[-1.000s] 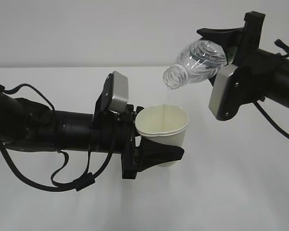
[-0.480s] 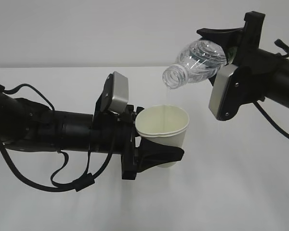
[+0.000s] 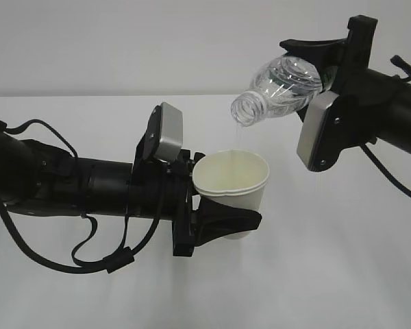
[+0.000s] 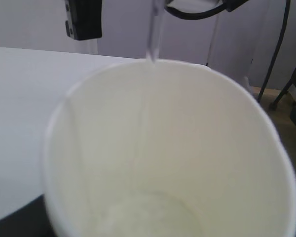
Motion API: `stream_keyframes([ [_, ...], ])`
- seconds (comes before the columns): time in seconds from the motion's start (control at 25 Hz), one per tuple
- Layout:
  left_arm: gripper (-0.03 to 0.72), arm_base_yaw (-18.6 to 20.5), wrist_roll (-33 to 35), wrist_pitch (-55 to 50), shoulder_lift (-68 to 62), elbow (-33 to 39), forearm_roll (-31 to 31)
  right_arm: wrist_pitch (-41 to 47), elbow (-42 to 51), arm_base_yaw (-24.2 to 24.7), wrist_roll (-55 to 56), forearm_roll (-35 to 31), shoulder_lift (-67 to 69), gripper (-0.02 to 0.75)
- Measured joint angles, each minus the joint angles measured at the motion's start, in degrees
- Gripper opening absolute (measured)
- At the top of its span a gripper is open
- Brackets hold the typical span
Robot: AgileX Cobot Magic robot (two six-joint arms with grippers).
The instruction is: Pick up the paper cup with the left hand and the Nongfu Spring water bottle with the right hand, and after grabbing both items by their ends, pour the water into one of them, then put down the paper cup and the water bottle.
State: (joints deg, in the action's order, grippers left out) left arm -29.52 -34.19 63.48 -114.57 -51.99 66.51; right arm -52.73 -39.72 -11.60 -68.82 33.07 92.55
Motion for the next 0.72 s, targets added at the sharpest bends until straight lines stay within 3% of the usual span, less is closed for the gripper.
stream_keyframes([
  [0.72,0.475,0.0,0.0,0.0,0.0,0.0,1.1,0.0,0.0,0.0,-1.2,0.0,0.0,0.418],
])
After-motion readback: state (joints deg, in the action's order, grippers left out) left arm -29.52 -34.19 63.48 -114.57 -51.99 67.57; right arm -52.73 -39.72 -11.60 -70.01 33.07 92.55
